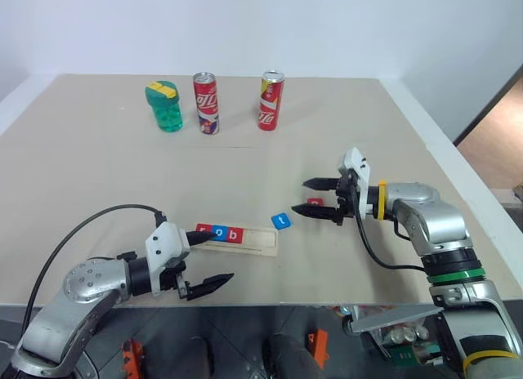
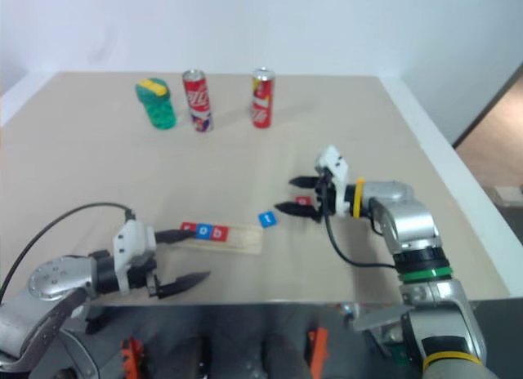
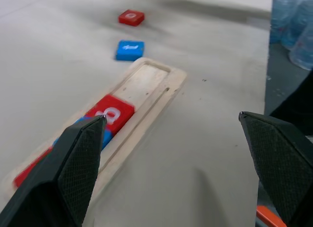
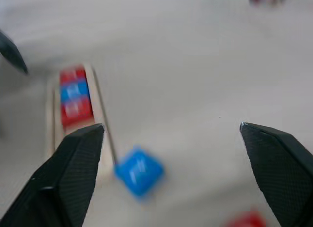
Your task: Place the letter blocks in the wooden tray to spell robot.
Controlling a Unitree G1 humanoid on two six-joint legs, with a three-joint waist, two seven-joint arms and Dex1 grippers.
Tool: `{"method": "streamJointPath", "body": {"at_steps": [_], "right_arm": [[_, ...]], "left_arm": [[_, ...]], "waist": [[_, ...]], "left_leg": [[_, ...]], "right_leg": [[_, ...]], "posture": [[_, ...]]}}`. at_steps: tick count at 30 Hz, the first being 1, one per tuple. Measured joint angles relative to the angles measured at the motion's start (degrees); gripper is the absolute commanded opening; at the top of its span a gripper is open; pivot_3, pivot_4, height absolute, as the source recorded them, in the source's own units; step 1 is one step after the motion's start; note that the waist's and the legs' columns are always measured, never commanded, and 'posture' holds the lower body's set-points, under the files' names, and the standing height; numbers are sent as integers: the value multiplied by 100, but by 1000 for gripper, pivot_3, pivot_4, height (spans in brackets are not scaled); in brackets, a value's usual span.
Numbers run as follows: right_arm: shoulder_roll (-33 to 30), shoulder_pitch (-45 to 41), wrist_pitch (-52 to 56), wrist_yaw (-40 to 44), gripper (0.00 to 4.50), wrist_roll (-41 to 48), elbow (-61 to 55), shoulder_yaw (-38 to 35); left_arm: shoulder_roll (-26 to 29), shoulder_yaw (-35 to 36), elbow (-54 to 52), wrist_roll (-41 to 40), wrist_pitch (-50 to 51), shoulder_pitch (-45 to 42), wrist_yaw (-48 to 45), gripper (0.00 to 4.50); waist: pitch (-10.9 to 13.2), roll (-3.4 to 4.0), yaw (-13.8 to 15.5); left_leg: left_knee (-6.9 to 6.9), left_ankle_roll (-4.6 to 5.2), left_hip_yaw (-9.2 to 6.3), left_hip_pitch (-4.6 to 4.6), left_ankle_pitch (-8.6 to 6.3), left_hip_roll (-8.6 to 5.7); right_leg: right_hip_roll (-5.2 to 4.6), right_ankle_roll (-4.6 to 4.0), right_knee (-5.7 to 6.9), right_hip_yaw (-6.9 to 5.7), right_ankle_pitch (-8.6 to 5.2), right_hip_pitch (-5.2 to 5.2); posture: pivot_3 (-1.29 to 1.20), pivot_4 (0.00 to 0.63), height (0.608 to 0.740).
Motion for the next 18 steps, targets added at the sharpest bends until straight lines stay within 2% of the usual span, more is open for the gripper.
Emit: {"method": "streamJointPath", "body": {"at_steps": [6,11,18], "right_arm": [[215,-495,-1591,381,4409,-535,1899,154],[381,-848,-2398,365,4409,-746,2786,147],[435,-902,-2842,371,4409,-962,3348,148]], "left_arm": [[10,4,8,30,-41,80,-13,4500],[18,26,7,41,-42,222,7,4500],[20,51,3,43,-41,294,60,4500]], "waist": [[7,11,-25],[7,11,-30],[8,11,-28]], "left_leg": [[-1,0,-2,4,0,4],[0,0,-3,5,0,0],[0,0,0,5,0,-10]], "right_leg": [[9,-2,4,7,3,1],[8,4,4,16,0,8],[1,9,4,29,2,9]], "posture": [[0,150,740],[0,150,740],[0,150,740]]}}
